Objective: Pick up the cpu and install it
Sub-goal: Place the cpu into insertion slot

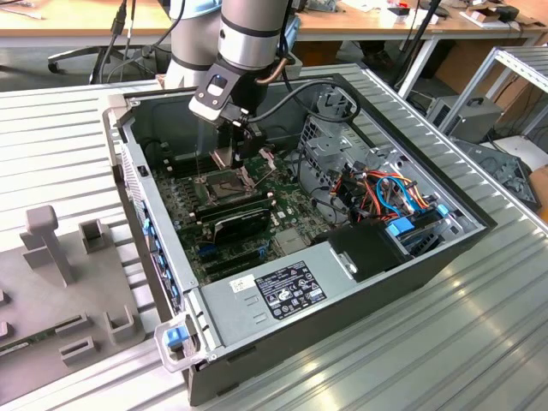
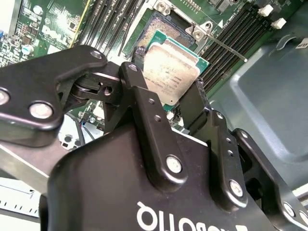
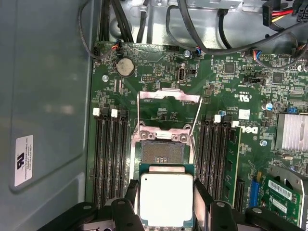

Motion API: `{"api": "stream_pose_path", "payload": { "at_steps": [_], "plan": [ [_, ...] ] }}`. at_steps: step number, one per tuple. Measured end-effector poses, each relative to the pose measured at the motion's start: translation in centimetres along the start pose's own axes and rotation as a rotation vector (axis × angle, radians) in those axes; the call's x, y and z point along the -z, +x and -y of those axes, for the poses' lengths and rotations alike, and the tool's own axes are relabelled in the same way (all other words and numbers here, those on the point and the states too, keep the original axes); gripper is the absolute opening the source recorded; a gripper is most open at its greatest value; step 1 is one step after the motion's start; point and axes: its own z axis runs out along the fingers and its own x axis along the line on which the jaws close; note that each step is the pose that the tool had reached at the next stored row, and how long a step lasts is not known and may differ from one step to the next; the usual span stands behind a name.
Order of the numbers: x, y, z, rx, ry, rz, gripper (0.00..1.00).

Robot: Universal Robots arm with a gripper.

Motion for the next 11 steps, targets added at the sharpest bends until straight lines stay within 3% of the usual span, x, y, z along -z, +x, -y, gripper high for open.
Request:
{"api": "stream_pose_path", "payload": {
  "at_steps": [11],
  "plan": [
    [0.0,0.0,0.0,-0.001,0.0,-0.0001,0.55]
  ]
}}
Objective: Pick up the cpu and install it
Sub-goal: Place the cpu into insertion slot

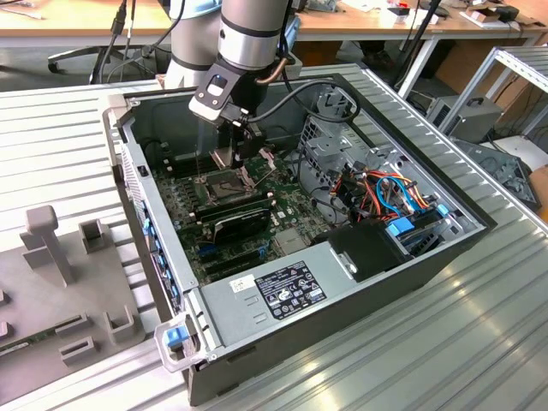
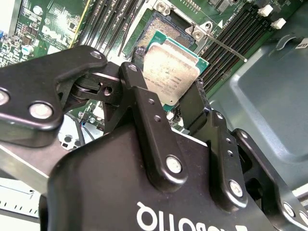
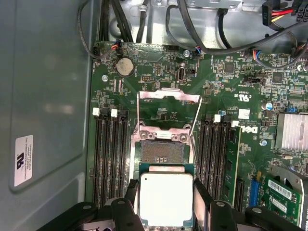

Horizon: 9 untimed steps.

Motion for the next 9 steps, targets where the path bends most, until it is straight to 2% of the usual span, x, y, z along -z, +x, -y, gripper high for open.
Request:
{"api": "stream_pose_path", "payload": {
  "at_steps": [3,9],
  "plan": [
    [-0.12,0.0,0.0,-0.002,-0.0001,-0.0001,0.55],
    [-0.36,0.0,-0.01,-0.055,0.0002,-0.0012,0.55]
  ]
}}
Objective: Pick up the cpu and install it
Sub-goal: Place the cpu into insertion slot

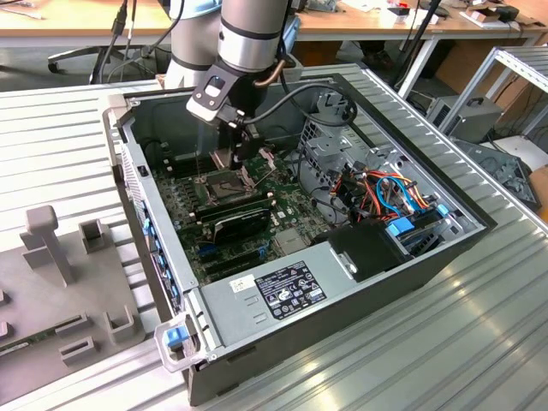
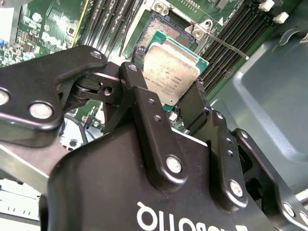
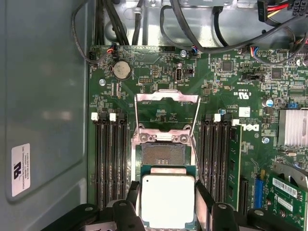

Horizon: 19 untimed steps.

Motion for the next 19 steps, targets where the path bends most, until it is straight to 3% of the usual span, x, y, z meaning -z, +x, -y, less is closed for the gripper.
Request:
{"api": "stream_pose_path", "payload": {
  "at_steps": [5,19],
  "plan": [
    [-0.51,0.0,-0.01,-0.004,0.0001,-0.0001,0.55],
    [-0.78,0.07,-0.08,-0.004,0.0001,-0.0001,0.55]
  ]
}}
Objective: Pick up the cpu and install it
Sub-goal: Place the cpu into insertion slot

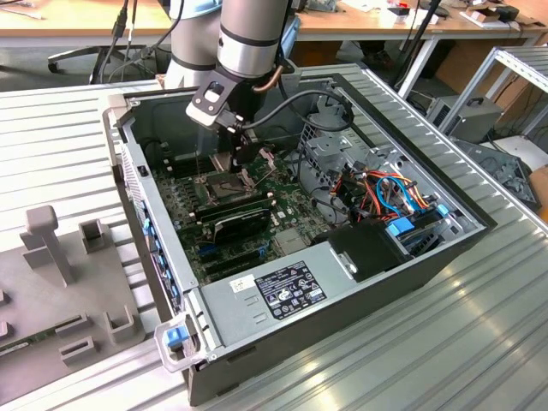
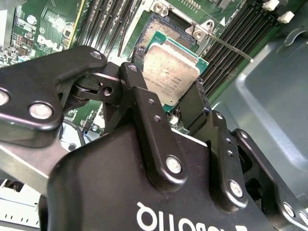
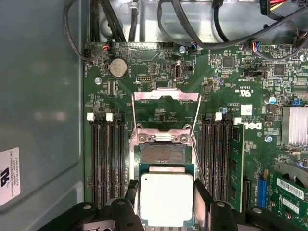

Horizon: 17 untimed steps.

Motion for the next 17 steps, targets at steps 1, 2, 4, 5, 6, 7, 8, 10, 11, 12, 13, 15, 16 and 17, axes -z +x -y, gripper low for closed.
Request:
{"api": "stream_pose_path", "payload": {
  "at_steps": [1,2,4,5,6,7,8,10,11,12,13,15,16,17],
  "plan": [
    [0.0,0.0,-0.01,0.0,0.0,0.0,0.55],
    [0.0,0.0,-0.05,0.0,0.0,0.0,0.55],
    [-0.02,0.01,-0.27,0.0,-0.0001,-0.0001,0.55],
    [-0.11,0.01,-0.31,0.0,0.0,0.0,0.55],
    [-0.25,0.01,-0.34,0.0,0.0,0.0,0.55],
    [-0.35,0.01,-0.37,0.0,0.0,0.0,0.55],
    [-0.41,0.01,-0.38,0.0,-0.0001,-0.0001,0.55],
    [-0.54,0.01,-0.45,0.0,0.0,0.0,0.55],
    [-0.61,0.01,-0.5,0.0,0.0,0.0001,0.55],
    [-0.62,0.0,-0.52,0.0,0.0002,0.0004,0.55],
    [-0.63,0.01,-0.52,0.0,0.0001,0.0003,0.55],
    [-0.64,0.01,-0.52,0.0,0.0,0.0,0.55],
    [-0.64,0.01,-0.53,0.0,0.0,0.0001,0.55],
    [-0.64,0.01,-0.55,0.0,0.0,0.0,0.55]
  ]
}}
